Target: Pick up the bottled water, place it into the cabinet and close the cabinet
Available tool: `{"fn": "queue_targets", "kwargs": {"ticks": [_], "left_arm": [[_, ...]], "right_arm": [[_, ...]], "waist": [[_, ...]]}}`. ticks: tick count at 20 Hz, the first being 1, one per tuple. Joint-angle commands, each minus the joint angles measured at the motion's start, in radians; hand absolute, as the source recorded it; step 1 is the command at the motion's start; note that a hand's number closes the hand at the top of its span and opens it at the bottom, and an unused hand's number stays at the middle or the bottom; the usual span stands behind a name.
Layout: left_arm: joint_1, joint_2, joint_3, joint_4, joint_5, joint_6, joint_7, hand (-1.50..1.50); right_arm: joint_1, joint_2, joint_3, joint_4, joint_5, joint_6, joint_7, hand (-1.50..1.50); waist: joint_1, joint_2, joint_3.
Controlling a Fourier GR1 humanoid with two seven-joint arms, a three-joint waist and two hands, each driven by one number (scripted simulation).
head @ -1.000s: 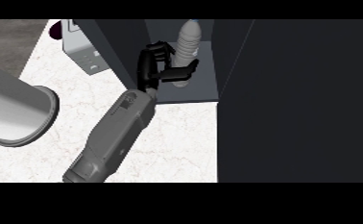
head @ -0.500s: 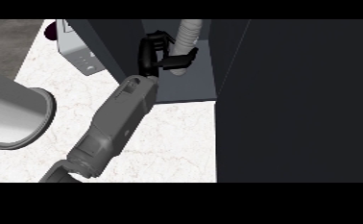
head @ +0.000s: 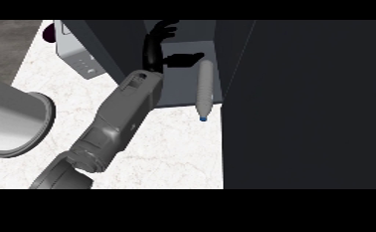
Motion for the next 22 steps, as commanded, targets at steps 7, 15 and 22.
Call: {"fn": "queue_targets", "kwargs": {"ticks": [7, 15, 22], "left_arm": [[-0.054, -0.005, 0.033, 0.062, -0.01, -0.051, -0.072, -1.5], [-0.038, -0.007, 0.055, -0.01, 0.041, -0.138, -0.195, -1.5], [0.02, -0.007, -0.003, -0.107, 0.11, -0.154, -0.202, -1.5]], "right_arm": [[-0.028, -0.016, -0.028, -0.065, -0.056, -0.052, 0.034, -1.5], [-0.004, 0.021, 0.01, -0.128, -0.013, -0.048, 0.064, -1.5], [-0.078, 0.015, -0.005, -0.097, 0.013, -0.106, 0.097, -1.5]], "waist": [[0.006, 0.004, 0.0], [0.006, -0.009, 0.0], [0.036, -0.017, 0.001]]}}
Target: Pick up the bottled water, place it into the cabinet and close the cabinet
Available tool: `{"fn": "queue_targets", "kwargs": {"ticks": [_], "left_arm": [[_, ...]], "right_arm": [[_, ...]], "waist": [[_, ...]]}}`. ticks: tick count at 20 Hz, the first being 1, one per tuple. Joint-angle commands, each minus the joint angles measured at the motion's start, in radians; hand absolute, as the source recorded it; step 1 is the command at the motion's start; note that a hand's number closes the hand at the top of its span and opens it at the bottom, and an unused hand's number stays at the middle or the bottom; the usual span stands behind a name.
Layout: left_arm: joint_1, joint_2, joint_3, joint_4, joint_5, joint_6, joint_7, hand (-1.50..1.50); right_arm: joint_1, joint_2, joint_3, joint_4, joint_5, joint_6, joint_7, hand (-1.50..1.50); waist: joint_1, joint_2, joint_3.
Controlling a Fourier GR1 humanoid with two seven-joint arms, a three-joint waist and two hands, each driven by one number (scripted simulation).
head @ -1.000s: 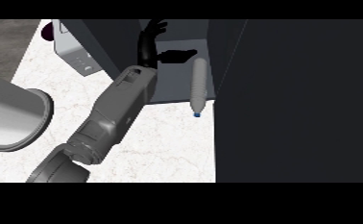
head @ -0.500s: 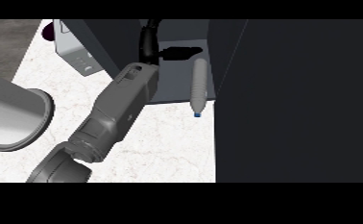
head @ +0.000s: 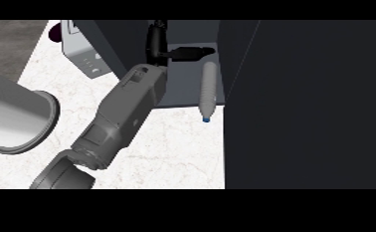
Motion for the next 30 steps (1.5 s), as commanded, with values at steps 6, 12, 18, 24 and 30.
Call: {"fn": "queue_targets", "kwargs": {"ticks": [6, 12, 18, 24, 30], "left_arm": [[0.189, 0.0, -0.168, -0.241, 0.129, 0.003, 0.007, -1.5], [0.347, 0.0, -0.343, -0.48, 0.202, 0.083, 0.058, -1.5], [0.575, 0.0, -0.472, -0.783, 0.172, 0.16, 0.085, -1.5], [0.735, 0.033, -0.551, -1.012, 0.137, 0.214, 0.132, -1.5], [0.968, 0.115, -0.708, -1.196, 0.09, 0.156, 0.085, 1.5]], "right_arm": [[-0.037, 0.004, -0.024, -0.053, 0.014, -0.035, 0.061, -1.5], [0.039, 0.047, -0.038, -0.163, 0.005, -0.04, 0.071, -1.5], [0.058, 0.068, -0.036, -0.173, -0.008, -0.048, 0.08, -1.5], [0.033, 0.064, -0.054, -0.157, 0.007, -0.024, 0.075, -1.5], [-0.006, 0.014, -0.02, -0.129, 0.026, 0.001, 0.113, 1.5]], "waist": [[0.032, -0.01, 0.001], [0.031, -0.014, 0.0], [0.058, -0.019, 0.0], [0.056, -0.016, 0.001], [0.059, -0.014, 0.001]]}}
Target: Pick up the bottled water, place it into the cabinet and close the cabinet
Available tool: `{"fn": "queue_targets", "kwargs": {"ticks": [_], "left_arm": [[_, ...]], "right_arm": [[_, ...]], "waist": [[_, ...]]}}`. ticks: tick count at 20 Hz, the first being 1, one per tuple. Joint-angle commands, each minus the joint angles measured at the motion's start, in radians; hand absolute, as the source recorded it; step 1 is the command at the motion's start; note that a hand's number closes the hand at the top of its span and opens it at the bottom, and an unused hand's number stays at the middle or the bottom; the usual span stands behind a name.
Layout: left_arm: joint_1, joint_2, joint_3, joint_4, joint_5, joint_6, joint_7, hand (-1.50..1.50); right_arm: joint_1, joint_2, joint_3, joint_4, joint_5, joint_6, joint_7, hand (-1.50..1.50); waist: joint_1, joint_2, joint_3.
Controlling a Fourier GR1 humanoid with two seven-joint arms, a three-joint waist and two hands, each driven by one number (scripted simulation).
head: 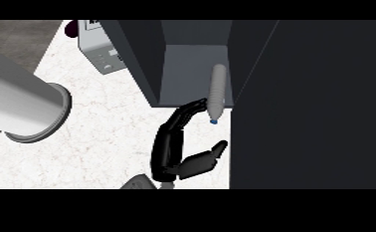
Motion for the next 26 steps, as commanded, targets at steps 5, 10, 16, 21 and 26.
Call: {"fn": "queue_targets", "kwargs": {"ticks": [5, 10, 16, 21, 26], "left_arm": [[0.231, 0.163, -0.074, -0.213, -0.029, -0.068, -0.049, 1.5], [0.334, 0.325, -0.048, -0.374, -0.023, -0.091, -0.012, 1.5], [0.398, 0.497, 0.062, -0.476, 0.025, -0.161, -0.007, 1.5], [0.47, 0.611, 0.189, -0.542, 0.131, -0.27, -0.029, -1.5], [0.519, 0.642, 0.255, -0.579, 0.168, -0.295, -0.059, -1.5]], "right_arm": [[0.073, 0.012, 0.058, -0.204, 0.076, 0.075, 0.066, 1.5], [0.077, 0.003, 0.057, -0.176, 0.097, 0.136, 0.068, 1.5], [0.095, -0.049, 0.125, -0.235, 0.082, 0.243, 0.091, 1.5], [0.099, -0.03, 0.145, -0.302, 0.075, 0.23, 0.076, 1.5], [0.068, -0.041, 0.216, -0.312, 0.126, 0.266, 0.1, 1.5]], "waist": [[-0.011, 0.001, -0.001], [-0.007, 0.0, 0.0], [-0.007, -0.003, -0.001], [-0.01, -0.005, -0.005], [-0.002, -0.005, -0.005]]}}
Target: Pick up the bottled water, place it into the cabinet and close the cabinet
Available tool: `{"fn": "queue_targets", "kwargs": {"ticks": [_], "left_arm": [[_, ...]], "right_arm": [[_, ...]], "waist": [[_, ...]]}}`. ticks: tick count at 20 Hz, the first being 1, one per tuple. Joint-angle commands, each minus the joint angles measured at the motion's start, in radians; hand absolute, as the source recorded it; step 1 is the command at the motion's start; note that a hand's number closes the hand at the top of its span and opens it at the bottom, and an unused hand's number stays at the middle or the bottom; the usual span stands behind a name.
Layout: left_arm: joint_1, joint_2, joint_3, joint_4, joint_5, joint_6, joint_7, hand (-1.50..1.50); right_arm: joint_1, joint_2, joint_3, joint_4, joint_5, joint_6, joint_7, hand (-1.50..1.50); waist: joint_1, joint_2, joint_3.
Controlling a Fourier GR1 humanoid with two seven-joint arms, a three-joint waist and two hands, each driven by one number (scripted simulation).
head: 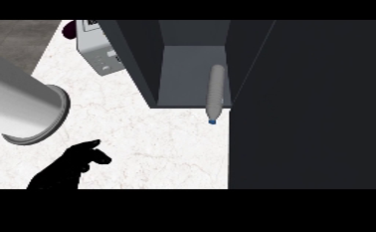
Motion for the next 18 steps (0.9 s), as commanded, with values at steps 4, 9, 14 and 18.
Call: {"fn": "queue_targets", "kwargs": {"ticks": [4, 9, 14, 18], "left_arm": [[0.1, 0.118, 0.142, -0.058, 0.073, -0.061, -0.028, -1.5], [0.161, 0.16, 0.204, -0.09, 0.118, -0.106, -0.044, -1.5], [0.219, 0.191, 0.219, -0.106, 0.151, -0.147, -0.036, -1.5], [0.252, 0.222, 0.27, -0.102, 0.177, -0.186, -0.052, -1.5]], "right_arm": [[0.006, -0.019, 0.054, -0.309, 0.123, -0.037, 0.089, 1.5], [-0.047, -0.033, 0.131, -0.309, 0.145, -0.034, 0.117, 1.5], [-0.139, -0.072, 0.203, -0.298, 0.161, -0.042, 0.161, 1.5], [-0.224, -0.091, 0.263, -0.271, 0.17, -0.048, 0.198, 1.5]], "waist": [[0.022, -0.006, -0.006], [0.026, -0.012, -0.006], [0.039, -0.018, -0.012], [0.054, -0.025, -0.016]]}}
